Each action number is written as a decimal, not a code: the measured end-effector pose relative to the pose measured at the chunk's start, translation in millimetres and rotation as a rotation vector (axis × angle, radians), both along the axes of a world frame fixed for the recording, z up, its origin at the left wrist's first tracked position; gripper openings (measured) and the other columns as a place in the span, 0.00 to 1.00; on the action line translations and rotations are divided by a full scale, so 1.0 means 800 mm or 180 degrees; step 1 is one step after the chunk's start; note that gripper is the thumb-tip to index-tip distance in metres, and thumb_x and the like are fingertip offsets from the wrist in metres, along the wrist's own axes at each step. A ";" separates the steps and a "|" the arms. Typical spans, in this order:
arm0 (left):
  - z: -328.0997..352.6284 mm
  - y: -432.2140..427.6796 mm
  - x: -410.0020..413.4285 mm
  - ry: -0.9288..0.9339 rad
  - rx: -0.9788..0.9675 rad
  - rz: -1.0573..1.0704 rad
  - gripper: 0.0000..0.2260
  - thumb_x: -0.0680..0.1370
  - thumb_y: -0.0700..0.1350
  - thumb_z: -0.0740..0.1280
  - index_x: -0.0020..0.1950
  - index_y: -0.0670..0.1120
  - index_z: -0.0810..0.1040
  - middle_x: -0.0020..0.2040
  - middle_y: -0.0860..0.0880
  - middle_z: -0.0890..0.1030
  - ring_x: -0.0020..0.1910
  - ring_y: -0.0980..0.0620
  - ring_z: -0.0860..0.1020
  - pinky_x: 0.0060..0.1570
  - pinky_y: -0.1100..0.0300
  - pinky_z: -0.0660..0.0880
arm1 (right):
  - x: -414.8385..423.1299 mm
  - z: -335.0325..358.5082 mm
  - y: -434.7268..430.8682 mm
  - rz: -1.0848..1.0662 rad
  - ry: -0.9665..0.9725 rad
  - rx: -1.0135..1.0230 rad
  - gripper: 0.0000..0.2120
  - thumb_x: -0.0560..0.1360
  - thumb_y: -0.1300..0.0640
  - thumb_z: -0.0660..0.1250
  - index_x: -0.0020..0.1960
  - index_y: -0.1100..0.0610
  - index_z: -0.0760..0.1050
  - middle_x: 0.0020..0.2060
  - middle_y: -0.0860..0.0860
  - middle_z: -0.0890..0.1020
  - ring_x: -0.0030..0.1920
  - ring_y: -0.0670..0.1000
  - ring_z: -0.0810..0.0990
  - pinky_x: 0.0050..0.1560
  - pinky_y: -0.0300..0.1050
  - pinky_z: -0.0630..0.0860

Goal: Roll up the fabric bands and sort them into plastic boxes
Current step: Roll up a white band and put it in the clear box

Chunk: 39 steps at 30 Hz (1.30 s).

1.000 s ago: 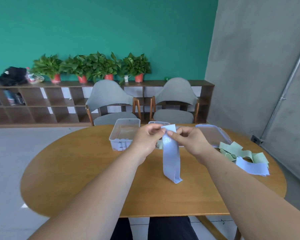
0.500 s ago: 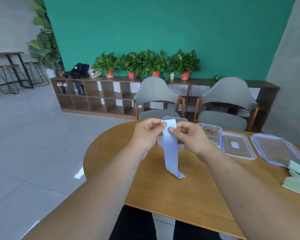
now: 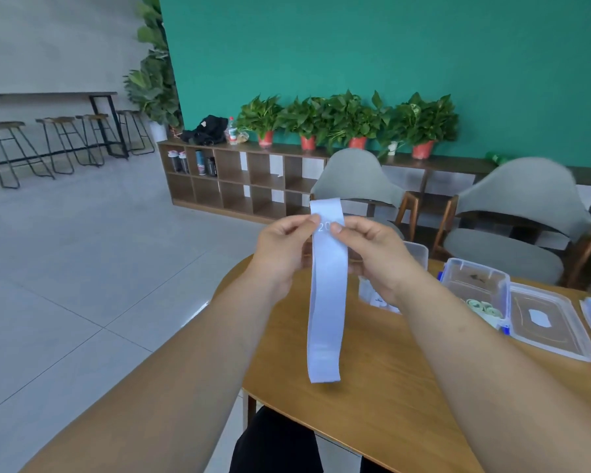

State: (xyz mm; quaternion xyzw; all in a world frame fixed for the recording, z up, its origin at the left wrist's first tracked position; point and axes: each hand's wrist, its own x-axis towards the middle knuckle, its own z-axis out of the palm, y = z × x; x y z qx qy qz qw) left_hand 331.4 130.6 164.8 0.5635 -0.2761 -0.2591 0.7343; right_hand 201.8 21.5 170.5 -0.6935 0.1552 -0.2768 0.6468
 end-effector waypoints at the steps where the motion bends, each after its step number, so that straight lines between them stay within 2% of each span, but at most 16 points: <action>1: -0.005 -0.004 0.005 -0.0008 0.0132 0.0180 0.06 0.81 0.47 0.73 0.55 0.48 0.87 0.51 0.47 0.88 0.49 0.45 0.88 0.49 0.48 0.85 | 0.006 -0.008 -0.002 0.0013 0.0106 0.0008 0.12 0.81 0.50 0.71 0.61 0.53 0.83 0.54 0.52 0.88 0.56 0.56 0.87 0.58 0.55 0.82; 4: -0.034 -0.013 0.017 0.0017 0.0495 0.0497 0.02 0.80 0.45 0.75 0.51 0.49 0.87 0.49 0.47 0.88 0.45 0.46 0.88 0.45 0.49 0.86 | 0.025 -0.044 -0.011 -0.0128 0.0487 0.0076 0.10 0.81 0.51 0.72 0.60 0.54 0.83 0.51 0.51 0.89 0.54 0.55 0.88 0.59 0.58 0.83; 7: -0.070 -0.021 0.026 -0.0002 0.0838 0.0542 0.01 0.79 0.43 0.75 0.50 0.48 0.86 0.47 0.47 0.88 0.43 0.48 0.87 0.43 0.50 0.86 | 0.041 -0.086 -0.023 -0.0239 0.0794 0.0042 0.07 0.81 0.53 0.72 0.57 0.54 0.83 0.48 0.51 0.89 0.51 0.55 0.88 0.54 0.56 0.85; 12: -0.127 -0.044 0.054 -0.0021 0.1202 0.0571 0.06 0.80 0.42 0.74 0.56 0.49 0.85 0.50 0.50 0.87 0.44 0.51 0.87 0.46 0.50 0.86 | 0.071 -0.146 -0.055 -0.0483 0.1040 -0.0312 0.07 0.81 0.57 0.72 0.59 0.52 0.83 0.45 0.51 0.88 0.48 0.52 0.88 0.52 0.59 0.85; 13: -0.136 -0.050 0.062 -0.0096 0.1275 0.0523 0.07 0.81 0.42 0.71 0.58 0.50 0.84 0.50 0.51 0.87 0.45 0.53 0.87 0.49 0.51 0.86 | 0.078 -0.156 -0.064 -0.0581 0.1179 -0.0608 0.10 0.81 0.56 0.72 0.61 0.50 0.82 0.46 0.49 0.88 0.49 0.51 0.88 0.54 0.56 0.85; 15: -0.154 -0.057 0.075 -0.0401 0.1531 0.0376 0.13 0.83 0.41 0.66 0.66 0.51 0.82 0.56 0.53 0.86 0.52 0.55 0.85 0.55 0.55 0.82 | 0.090 -0.172 -0.079 -0.0706 0.1595 -0.1305 0.18 0.82 0.55 0.68 0.71 0.49 0.77 0.57 0.49 0.86 0.59 0.51 0.84 0.61 0.51 0.80; 18: -0.177 -0.061 0.086 -0.0725 0.1973 0.0179 0.21 0.84 0.38 0.62 0.78 0.49 0.72 0.68 0.55 0.80 0.64 0.54 0.77 0.64 0.59 0.72 | 0.100 -0.195 -0.095 -0.0592 0.2167 -0.1721 0.25 0.85 0.57 0.61 0.81 0.55 0.64 0.73 0.54 0.76 0.72 0.56 0.75 0.72 0.52 0.72; 21: -0.198 -0.060 0.092 -0.0851 0.2174 0.0035 0.24 0.84 0.35 0.59 0.80 0.48 0.68 0.74 0.53 0.76 0.72 0.52 0.74 0.68 0.59 0.71 | 0.103 -0.214 -0.103 -0.0482 0.2534 -0.1999 0.26 0.86 0.58 0.58 0.83 0.54 0.60 0.76 0.55 0.72 0.75 0.57 0.71 0.73 0.49 0.69; 23: -0.210 -0.062 0.094 -0.1152 0.2298 -0.0116 0.24 0.85 0.35 0.58 0.81 0.49 0.67 0.77 0.51 0.73 0.76 0.51 0.71 0.74 0.56 0.69 | 0.103 -0.223 -0.104 -0.0429 0.2666 -0.2103 0.26 0.86 0.58 0.57 0.83 0.53 0.59 0.76 0.54 0.72 0.74 0.58 0.72 0.72 0.49 0.70; 25: -0.220 -0.064 0.095 -0.1501 0.2405 -0.0227 0.24 0.85 0.38 0.58 0.82 0.50 0.67 0.79 0.49 0.71 0.77 0.50 0.69 0.75 0.56 0.67 | 0.103 -0.233 -0.102 -0.0379 0.2676 -0.2153 0.26 0.86 0.57 0.57 0.83 0.52 0.59 0.75 0.55 0.73 0.73 0.57 0.73 0.71 0.49 0.71; 27: -0.225 -0.066 0.092 -0.1764 0.2394 -0.0261 0.24 0.85 0.40 0.61 0.82 0.49 0.66 0.78 0.50 0.72 0.76 0.50 0.71 0.73 0.58 0.68 | 0.101 -0.241 -0.100 -0.0415 0.2571 -0.2329 0.27 0.84 0.56 0.61 0.82 0.51 0.61 0.75 0.54 0.73 0.72 0.57 0.73 0.71 0.50 0.71; 30: -0.230 -0.068 0.089 -0.1904 0.2288 -0.0203 0.23 0.83 0.41 0.66 0.79 0.50 0.70 0.69 0.52 0.78 0.65 0.53 0.77 0.64 0.59 0.74 | 0.097 -0.248 -0.097 -0.0541 0.2254 -0.2492 0.28 0.79 0.55 0.69 0.78 0.49 0.68 0.72 0.50 0.73 0.71 0.54 0.73 0.70 0.50 0.72; 32: -0.234 -0.068 0.090 -0.2140 0.2298 -0.0217 0.24 0.81 0.41 0.69 0.77 0.51 0.72 0.65 0.53 0.80 0.59 0.53 0.79 0.59 0.58 0.77 | 0.095 -0.250 -0.098 -0.0544 0.2054 -0.2435 0.26 0.75 0.55 0.72 0.73 0.47 0.73 0.65 0.46 0.73 0.64 0.51 0.75 0.64 0.47 0.75; 34: -0.241 -0.068 0.091 -0.2488 0.2291 -0.0273 0.25 0.79 0.41 0.71 0.75 0.52 0.74 0.64 0.51 0.79 0.56 0.52 0.80 0.59 0.55 0.79 | 0.093 -0.250 -0.100 -0.0501 0.1939 -0.2353 0.26 0.72 0.54 0.75 0.69 0.46 0.75 0.61 0.44 0.70 0.58 0.48 0.77 0.60 0.46 0.78; 36: -0.246 -0.070 0.091 -0.2726 0.2191 -0.0280 0.24 0.78 0.40 0.71 0.73 0.53 0.76 0.63 0.50 0.78 0.50 0.54 0.81 0.56 0.54 0.80 | 0.092 -0.251 -0.103 -0.0425 0.1892 -0.2290 0.27 0.70 0.55 0.77 0.68 0.46 0.76 0.59 0.43 0.69 0.54 0.46 0.78 0.57 0.45 0.80; 39: -0.251 -0.075 0.092 -0.2700 0.2004 -0.0159 0.22 0.77 0.37 0.71 0.70 0.53 0.79 0.61 0.52 0.78 0.47 0.56 0.81 0.53 0.56 0.81 | 0.097 -0.253 -0.108 -0.0497 0.1747 -0.2105 0.25 0.71 0.62 0.75 0.65 0.47 0.78 0.59 0.45 0.73 0.46 0.43 0.81 0.53 0.44 0.81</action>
